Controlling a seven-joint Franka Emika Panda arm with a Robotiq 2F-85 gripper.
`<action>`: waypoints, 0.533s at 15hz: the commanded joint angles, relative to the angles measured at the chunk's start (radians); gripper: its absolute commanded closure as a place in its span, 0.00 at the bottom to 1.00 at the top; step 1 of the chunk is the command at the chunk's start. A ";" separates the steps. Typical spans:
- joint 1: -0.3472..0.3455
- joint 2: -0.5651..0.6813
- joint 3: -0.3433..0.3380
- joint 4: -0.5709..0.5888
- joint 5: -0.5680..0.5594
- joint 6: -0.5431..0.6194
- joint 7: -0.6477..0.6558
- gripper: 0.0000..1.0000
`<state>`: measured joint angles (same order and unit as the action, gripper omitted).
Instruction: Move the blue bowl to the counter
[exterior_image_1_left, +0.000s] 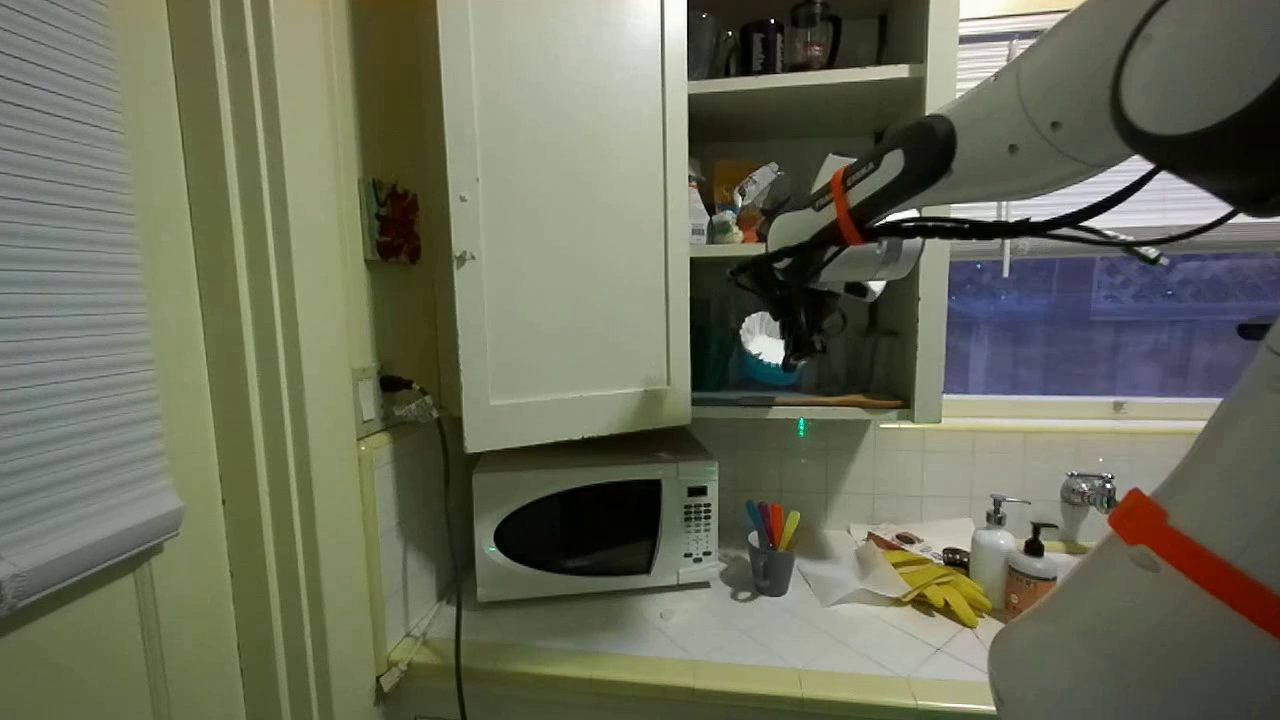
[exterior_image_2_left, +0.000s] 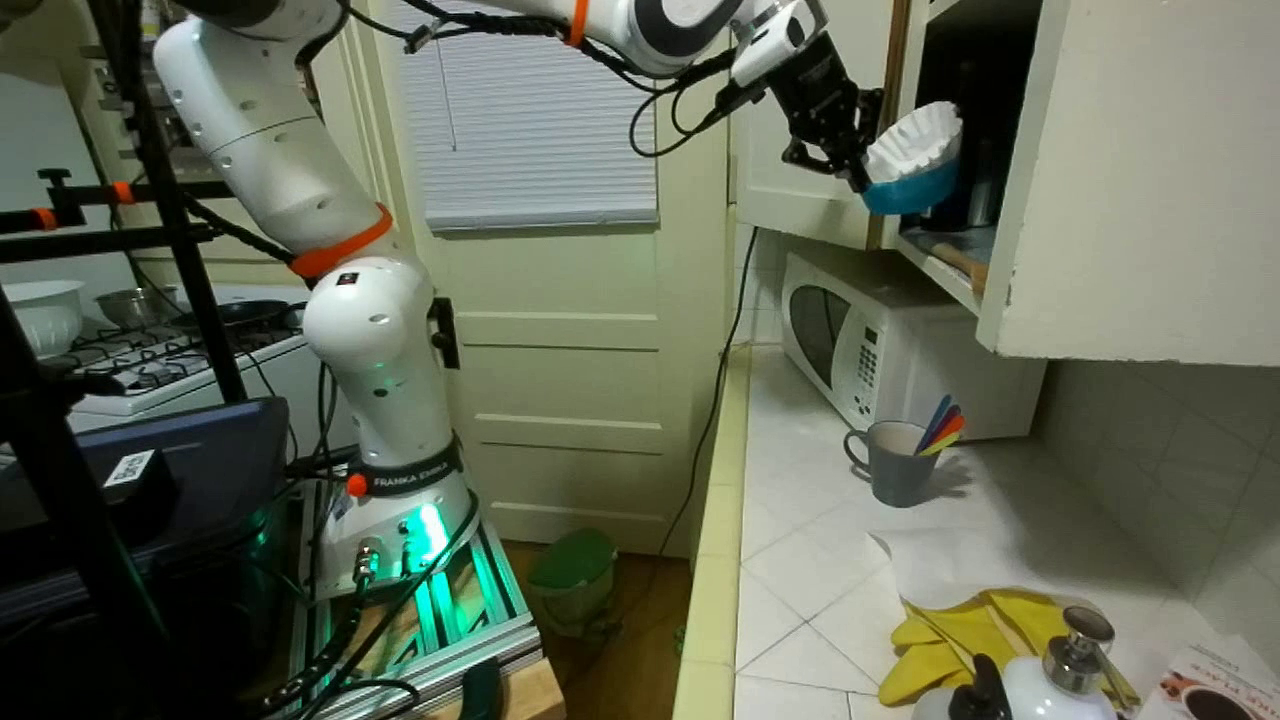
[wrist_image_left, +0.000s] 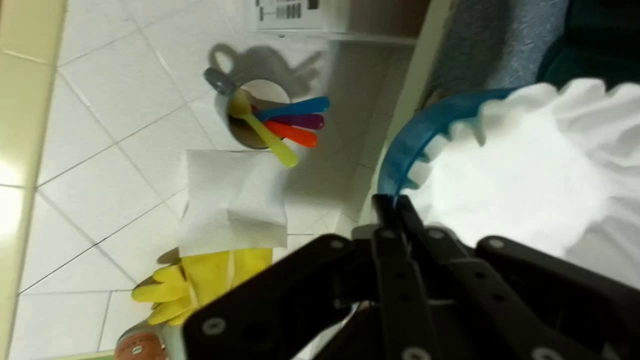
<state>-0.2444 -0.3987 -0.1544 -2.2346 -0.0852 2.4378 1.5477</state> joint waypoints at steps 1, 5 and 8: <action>-0.064 -0.205 -0.008 -0.111 0.009 -0.190 -0.086 0.99; -0.035 -0.339 -0.025 -0.168 0.106 -0.443 -0.281 0.99; -0.042 -0.354 -0.005 -0.200 0.165 -0.601 -0.323 0.99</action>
<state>-0.2888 -0.7184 -0.1688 -2.3797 0.0174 1.9439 1.2715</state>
